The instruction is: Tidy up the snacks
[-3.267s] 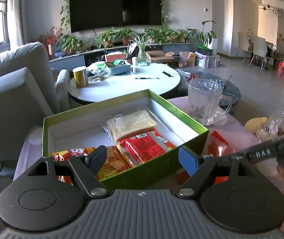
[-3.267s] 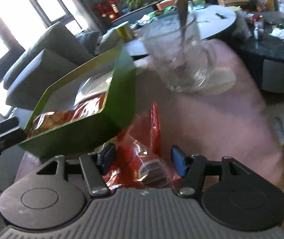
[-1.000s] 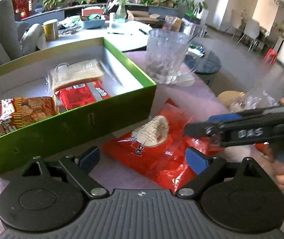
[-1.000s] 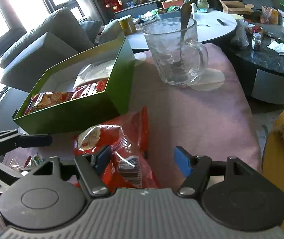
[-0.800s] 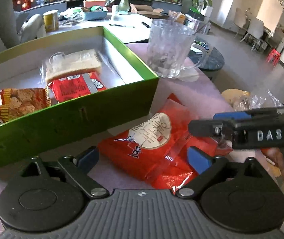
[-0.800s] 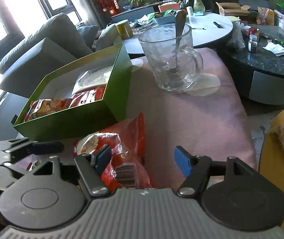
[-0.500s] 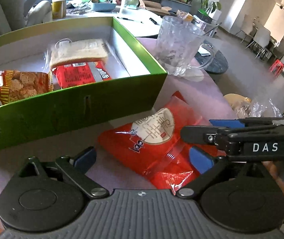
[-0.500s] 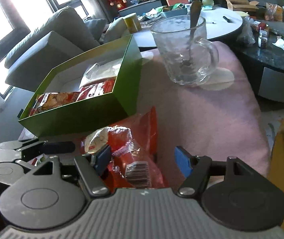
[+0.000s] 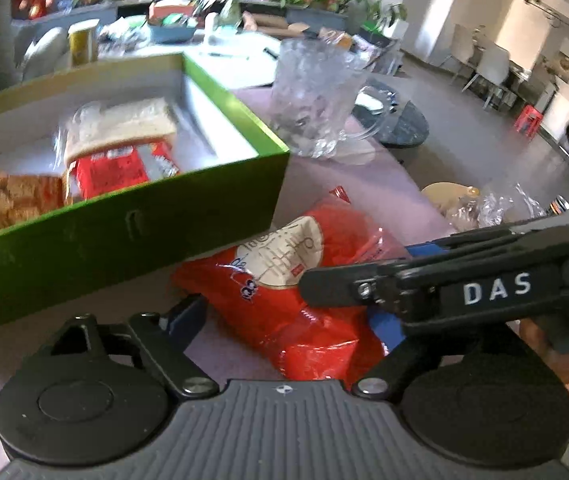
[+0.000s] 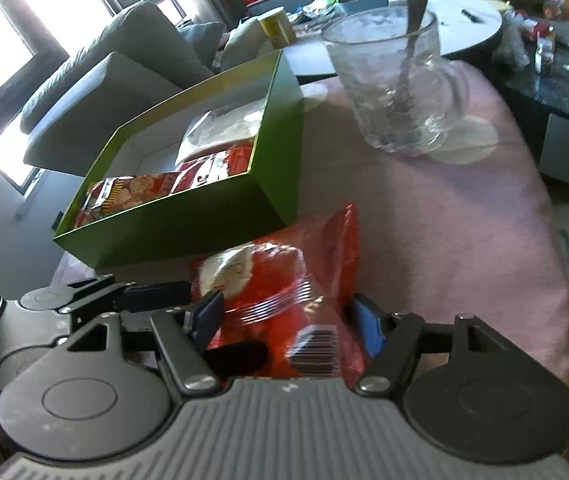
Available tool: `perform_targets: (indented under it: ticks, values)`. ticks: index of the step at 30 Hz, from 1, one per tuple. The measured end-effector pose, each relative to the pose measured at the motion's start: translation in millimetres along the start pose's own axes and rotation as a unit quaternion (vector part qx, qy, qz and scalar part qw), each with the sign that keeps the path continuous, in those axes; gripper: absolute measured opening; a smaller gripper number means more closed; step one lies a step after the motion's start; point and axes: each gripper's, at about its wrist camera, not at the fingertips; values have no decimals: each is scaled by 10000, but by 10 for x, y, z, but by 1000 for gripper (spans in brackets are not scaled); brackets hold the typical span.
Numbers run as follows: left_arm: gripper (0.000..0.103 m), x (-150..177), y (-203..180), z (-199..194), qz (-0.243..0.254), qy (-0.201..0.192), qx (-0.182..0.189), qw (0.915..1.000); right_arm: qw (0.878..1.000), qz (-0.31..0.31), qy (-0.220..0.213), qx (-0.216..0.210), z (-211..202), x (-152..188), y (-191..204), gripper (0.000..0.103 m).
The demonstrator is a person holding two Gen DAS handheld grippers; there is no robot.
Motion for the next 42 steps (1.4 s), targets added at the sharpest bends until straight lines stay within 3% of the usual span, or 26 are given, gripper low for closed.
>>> perform_targets:
  ticks: [3, 5, 9, 14, 21, 25, 27, 30, 34, 40, 42]
  values:
    - [76, 8, -63, -31, 280, -53, -17, 9996, 9999, -95, -31, 27, -25, 23, 57, 66]
    - [77, 3, -32, -36, 113, 22, -9, 9999, 9997, -183, -68, 152, -48, 27, 68, 65]
    - [91, 14, 61, -40, -173, 164, -86, 9997, 9982, -147, -194, 548, -119, 39, -7, 65]
    - [93, 87, 94, -57, -304, 405, 8, 9987, 9991, 71, -73, 412, -156, 101, -180, 65]
    - [94, 148, -67, 16, 132, 533, 47, 9985, 9992, 150, -7, 364, -141, 139, -158, 65]
    - [80, 186, -160, 43, 567, 471, -75, 9972, 9993, 214, 133, 269, -146, 185, -123, 65]
    - [63, 206, -175, 8, 806, 479, -91, 9955, 9991, 288, 280, 151, -134, 213, -117, 65]
    - [55, 206, -115, -60, 949, 627, 21, 9935, 9986, 338, 410, 46, -131, 265, -50, 65]
    - [59, 261, 6, -159, 1075, 623, -240, 9920, 9988, -185, 433, 93, -176, 311, 169, 65]
    - [62, 314, 93, -268, 906, 519, -389, 9938, 9990, -237, 21, 382, -319, 176, 69, 82]
    - [75, 329, 57, -267, 933, 464, -395, 9938, 9996, -11, 55, 277, -286, 141, 0, 82]
Point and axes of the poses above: each gripper's, at about its wrist camera, not at the fingertips, and z roughly the way its jaws point, y to its left, x to its underside, and after that the axes turned 4 degrees about y, right-handed
